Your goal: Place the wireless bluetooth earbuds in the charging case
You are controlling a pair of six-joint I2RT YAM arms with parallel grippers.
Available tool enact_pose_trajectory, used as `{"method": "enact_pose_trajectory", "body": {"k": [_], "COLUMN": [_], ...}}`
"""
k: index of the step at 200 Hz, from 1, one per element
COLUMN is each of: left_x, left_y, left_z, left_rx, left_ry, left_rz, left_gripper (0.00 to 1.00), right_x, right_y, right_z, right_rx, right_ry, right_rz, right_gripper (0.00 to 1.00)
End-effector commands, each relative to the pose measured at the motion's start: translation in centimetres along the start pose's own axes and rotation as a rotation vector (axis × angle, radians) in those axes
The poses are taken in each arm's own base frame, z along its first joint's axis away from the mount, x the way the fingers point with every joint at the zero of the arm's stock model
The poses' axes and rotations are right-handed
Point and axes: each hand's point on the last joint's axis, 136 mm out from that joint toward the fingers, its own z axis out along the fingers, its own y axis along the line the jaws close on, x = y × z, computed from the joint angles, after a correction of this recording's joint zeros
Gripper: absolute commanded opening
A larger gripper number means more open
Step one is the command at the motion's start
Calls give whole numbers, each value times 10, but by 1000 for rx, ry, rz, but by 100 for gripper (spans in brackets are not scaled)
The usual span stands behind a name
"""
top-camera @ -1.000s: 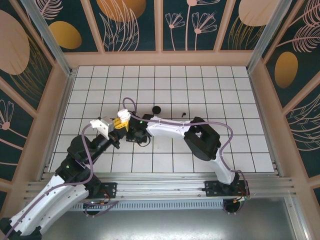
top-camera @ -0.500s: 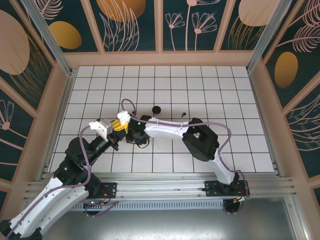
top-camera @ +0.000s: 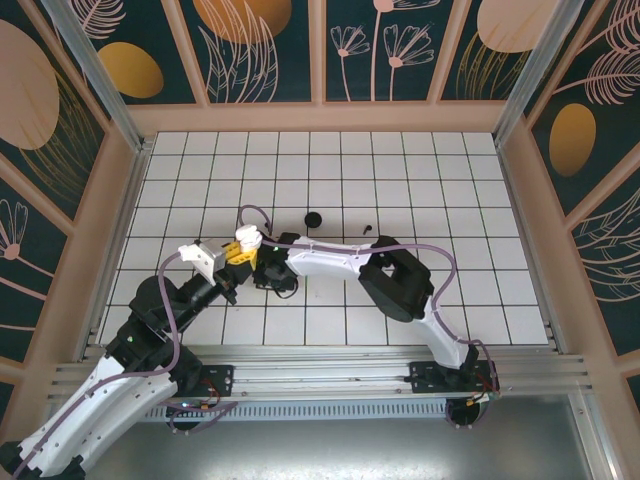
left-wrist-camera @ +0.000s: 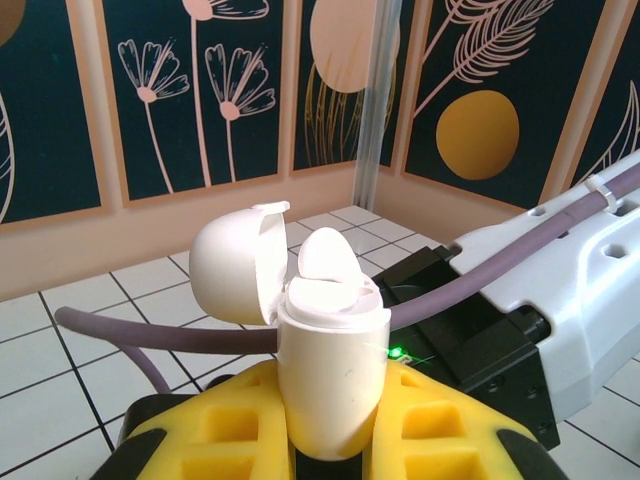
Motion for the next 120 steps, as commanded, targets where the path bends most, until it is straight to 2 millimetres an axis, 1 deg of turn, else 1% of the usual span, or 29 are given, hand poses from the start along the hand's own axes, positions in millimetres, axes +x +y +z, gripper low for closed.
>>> {"method": "enact_pose_trajectory", "body": {"k": [1, 17, 45, 70, 85, 109, 120], "left_x": [-2, -2, -1, 2, 4, 8, 9], "left_y": [-3, -3, -3, -2, -3, -4, -4], "left_z": [-2, -2, -2, 0, 2, 5, 7], "left_rx": [16, 14, 12, 13, 17, 27, 33], "left_ry": [-9, -9, -8, -4, -2, -3, -3], "left_rz": [-14, -14, -15, -19, -23, -33, -40], "left_gripper": [1, 1, 1, 1, 1, 1, 1], "right_x": [-4, -3, -5, -9, -15, -25, -30], "right_y": [-3, -4, -6, -15, -29, -61, -79], "right_z": [7, 10, 7, 4, 1, -10, -17], "right_rx": [39, 48, 66, 89, 115, 182, 216], "right_ry": [-10, -2, -6, -10, -19, -45, -57], "right_rz": [-6, -18, -39, -64, -76, -85, -82], "right_gripper": [24, 21, 16, 11, 9, 5, 4]}}
